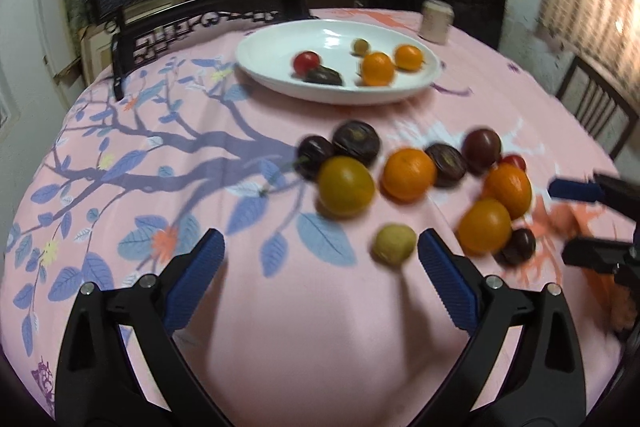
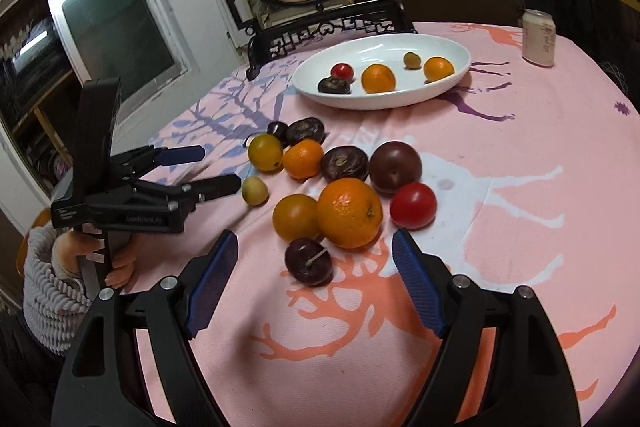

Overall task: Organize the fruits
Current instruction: 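Move both tools back toward the remaining fruit cluster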

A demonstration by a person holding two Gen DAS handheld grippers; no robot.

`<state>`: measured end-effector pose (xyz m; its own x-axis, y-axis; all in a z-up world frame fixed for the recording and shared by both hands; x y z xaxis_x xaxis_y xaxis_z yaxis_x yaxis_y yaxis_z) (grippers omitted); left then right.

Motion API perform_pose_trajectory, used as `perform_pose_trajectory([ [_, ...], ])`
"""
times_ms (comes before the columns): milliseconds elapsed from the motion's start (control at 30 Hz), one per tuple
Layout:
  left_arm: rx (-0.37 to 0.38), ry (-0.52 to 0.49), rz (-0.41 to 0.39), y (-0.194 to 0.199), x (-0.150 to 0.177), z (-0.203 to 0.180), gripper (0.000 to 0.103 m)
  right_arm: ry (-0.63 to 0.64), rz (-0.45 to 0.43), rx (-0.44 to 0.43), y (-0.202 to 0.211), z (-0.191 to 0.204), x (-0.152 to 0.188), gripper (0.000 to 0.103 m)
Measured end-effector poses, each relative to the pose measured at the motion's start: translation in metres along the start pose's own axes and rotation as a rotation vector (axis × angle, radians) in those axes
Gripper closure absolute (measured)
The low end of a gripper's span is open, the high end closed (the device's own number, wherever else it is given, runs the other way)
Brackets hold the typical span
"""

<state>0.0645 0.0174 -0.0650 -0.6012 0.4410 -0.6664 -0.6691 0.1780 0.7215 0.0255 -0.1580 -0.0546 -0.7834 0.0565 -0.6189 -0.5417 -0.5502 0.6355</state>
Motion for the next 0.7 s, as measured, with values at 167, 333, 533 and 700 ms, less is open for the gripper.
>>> perform_pose_trajectory([
  [167, 0.007, -0.043, 0.011, 0.001, 0.003, -0.011, 0.004, 0.022, 0.028, 0.027, -0.005, 0.002, 0.003, 0.026],
  [333, 0.022, -0.063, 0.021, 0.0, 0.004, -0.016, 0.004, 0.034, 0.062, 0.05, -0.013, 0.003, 0.006, 0.032],
  [533, 0.03, -0.112, 0.032, -0.004, 0.003, -0.026, 0.004, -0.015, 0.029, 0.056, -0.01, -0.006, 0.001, 0.033],
  [700, 0.016, -0.166, 0.028, -0.008, -0.003, -0.036, 0.004, -0.149, 0.058, -0.029, -0.024, -0.015, -0.012, 0.033],
])
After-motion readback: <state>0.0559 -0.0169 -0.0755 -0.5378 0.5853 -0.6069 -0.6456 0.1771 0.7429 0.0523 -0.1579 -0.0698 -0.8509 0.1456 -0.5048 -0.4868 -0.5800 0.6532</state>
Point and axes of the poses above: each gripper's, at about its wrist camera, not at the fingertips, and y roughly against the way its jaws point, z to its left, x to its underside, the point moved 5 cm from there along -y, roughly the way its jaws point, and after that the axes turned 15 degrees about -y, right-handed, at the moved point
